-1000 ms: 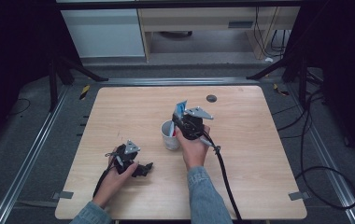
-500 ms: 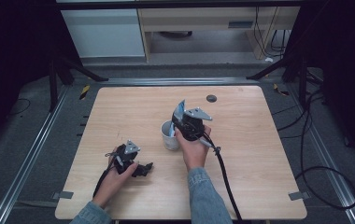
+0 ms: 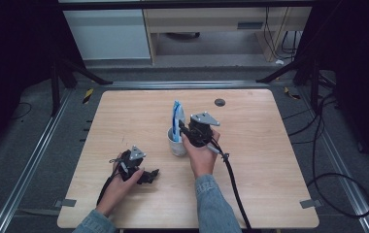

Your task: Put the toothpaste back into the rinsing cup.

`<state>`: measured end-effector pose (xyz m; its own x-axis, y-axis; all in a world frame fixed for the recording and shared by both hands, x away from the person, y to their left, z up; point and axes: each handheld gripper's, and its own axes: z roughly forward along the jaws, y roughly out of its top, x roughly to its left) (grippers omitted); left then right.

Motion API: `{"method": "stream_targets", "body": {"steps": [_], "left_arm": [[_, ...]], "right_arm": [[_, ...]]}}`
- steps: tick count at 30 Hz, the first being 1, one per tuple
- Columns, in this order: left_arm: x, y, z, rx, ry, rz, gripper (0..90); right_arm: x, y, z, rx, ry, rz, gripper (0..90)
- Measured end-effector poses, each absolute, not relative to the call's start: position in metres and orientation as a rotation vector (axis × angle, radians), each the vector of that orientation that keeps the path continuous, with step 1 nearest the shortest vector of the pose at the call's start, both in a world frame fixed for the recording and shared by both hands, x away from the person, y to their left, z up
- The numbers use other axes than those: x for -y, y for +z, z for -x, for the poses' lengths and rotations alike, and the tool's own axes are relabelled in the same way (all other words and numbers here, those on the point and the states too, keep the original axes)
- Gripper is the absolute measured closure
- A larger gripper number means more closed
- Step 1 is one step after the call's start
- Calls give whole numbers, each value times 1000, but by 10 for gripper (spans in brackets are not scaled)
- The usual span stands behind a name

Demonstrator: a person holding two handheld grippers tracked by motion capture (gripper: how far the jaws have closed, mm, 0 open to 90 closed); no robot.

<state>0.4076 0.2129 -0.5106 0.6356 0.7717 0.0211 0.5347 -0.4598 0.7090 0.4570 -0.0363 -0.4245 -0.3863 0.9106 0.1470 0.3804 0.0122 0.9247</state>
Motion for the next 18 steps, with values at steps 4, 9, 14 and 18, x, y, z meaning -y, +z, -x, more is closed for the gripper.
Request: {"method": "stream_targets", "body": {"steps": [4, 9, 14, 18], "left_arm": [[-213, -511, -408, -1014, 449, -2175, 0], [-213, -511, -408, -1015, 449, -2174, 0], [-213, -511, -408, -1015, 449, -2174, 0], [-213, -511, -408, -1015, 449, -2174, 0]], "right_arm": [[35, -423, -456, -1792, 1365, -1312, 509], [33, -420, -454, -1797, 1336, -1286, 457], [31, -418, -453, -1802, 1303, -1263, 370], [29, -416, -452, -1808, 1286, -1219, 286]]}}
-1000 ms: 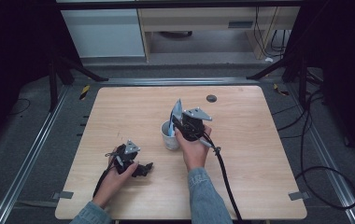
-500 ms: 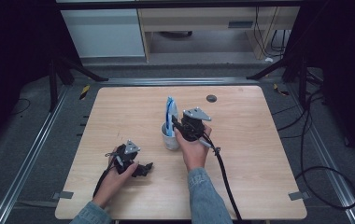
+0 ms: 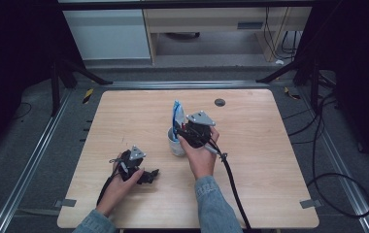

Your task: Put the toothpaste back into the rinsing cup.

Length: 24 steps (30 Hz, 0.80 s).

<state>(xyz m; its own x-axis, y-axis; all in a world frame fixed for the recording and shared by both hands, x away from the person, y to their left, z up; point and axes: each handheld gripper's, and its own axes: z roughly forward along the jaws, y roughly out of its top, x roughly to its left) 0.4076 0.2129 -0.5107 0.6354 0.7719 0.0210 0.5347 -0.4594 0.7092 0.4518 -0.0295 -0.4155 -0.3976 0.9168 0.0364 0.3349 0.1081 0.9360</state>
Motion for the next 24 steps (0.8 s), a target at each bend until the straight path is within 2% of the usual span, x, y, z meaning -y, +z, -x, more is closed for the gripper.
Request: {"method": "stream_targets", "body": {"steps": [9, 13, 24], "left_arm": [[-213, -511, -408, -1015, 449, -2174, 0], [-213, -511, -408, -1014, 449, -2174, 0], [-213, -511, -408, -1016, 451, -2172, 0]], "right_arm": [[30, -413, -448, -1855, 1202, -1124, 139], [33, -410, -445, -1869, 1187, -1115, 103], [52, -397, -429, -1905, 1155, -1074, 83]]}}
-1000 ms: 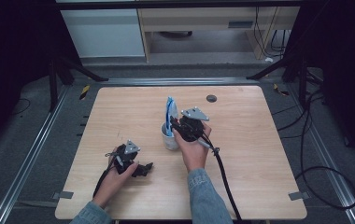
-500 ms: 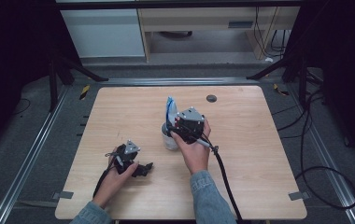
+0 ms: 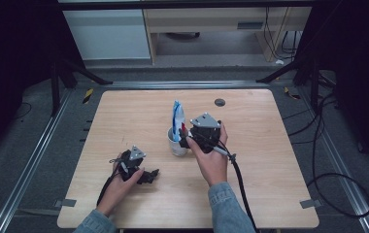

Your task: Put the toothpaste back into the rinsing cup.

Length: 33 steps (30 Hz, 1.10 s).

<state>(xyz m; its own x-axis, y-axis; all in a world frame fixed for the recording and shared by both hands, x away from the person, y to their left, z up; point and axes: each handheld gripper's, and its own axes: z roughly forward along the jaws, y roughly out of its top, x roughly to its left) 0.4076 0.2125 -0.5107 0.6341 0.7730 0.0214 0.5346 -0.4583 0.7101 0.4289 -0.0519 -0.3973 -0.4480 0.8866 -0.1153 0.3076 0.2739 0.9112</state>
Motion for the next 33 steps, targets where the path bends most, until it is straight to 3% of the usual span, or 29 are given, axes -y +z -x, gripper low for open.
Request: {"method": "stream_targets", "body": {"steps": [20, 33], "left_arm": [[-212, -511, -408, -1016, 452, -2174, 0], [-212, -511, -407, -1016, 452, -2174, 0]], "right_arm": [[119, -391, -405, -1935, 1053, -1095, 95], [152, -412, -399, -2029, 934, -1098, 103]]}}
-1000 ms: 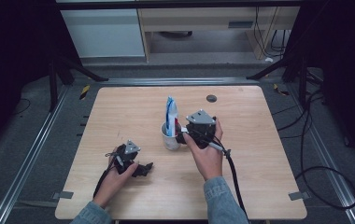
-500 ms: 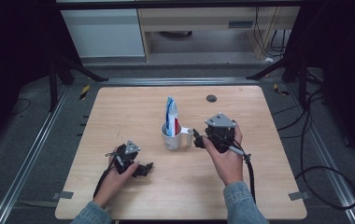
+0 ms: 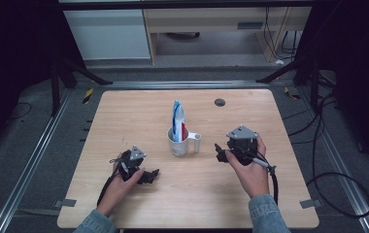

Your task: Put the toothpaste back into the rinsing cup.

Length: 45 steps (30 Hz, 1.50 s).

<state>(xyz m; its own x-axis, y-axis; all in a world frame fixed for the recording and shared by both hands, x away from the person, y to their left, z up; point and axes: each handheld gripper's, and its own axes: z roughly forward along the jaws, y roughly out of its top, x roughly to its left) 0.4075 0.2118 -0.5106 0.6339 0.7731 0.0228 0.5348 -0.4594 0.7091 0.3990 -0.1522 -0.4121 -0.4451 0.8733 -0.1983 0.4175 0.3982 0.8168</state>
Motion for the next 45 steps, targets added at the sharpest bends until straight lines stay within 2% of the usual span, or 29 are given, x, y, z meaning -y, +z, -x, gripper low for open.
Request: {"method": "stream_targets", "body": {"steps": [22, 45], "left_arm": [[-212, -511, -408, -1016, 452, -2174, 0], [-212, -511, -408, -1013, 450, -2175, 0]], "right_arm": [[212, -466, -412, -2072, 875, -1324, 118], [237, -501, -438, -1956, 891, -1524, 130]]}}
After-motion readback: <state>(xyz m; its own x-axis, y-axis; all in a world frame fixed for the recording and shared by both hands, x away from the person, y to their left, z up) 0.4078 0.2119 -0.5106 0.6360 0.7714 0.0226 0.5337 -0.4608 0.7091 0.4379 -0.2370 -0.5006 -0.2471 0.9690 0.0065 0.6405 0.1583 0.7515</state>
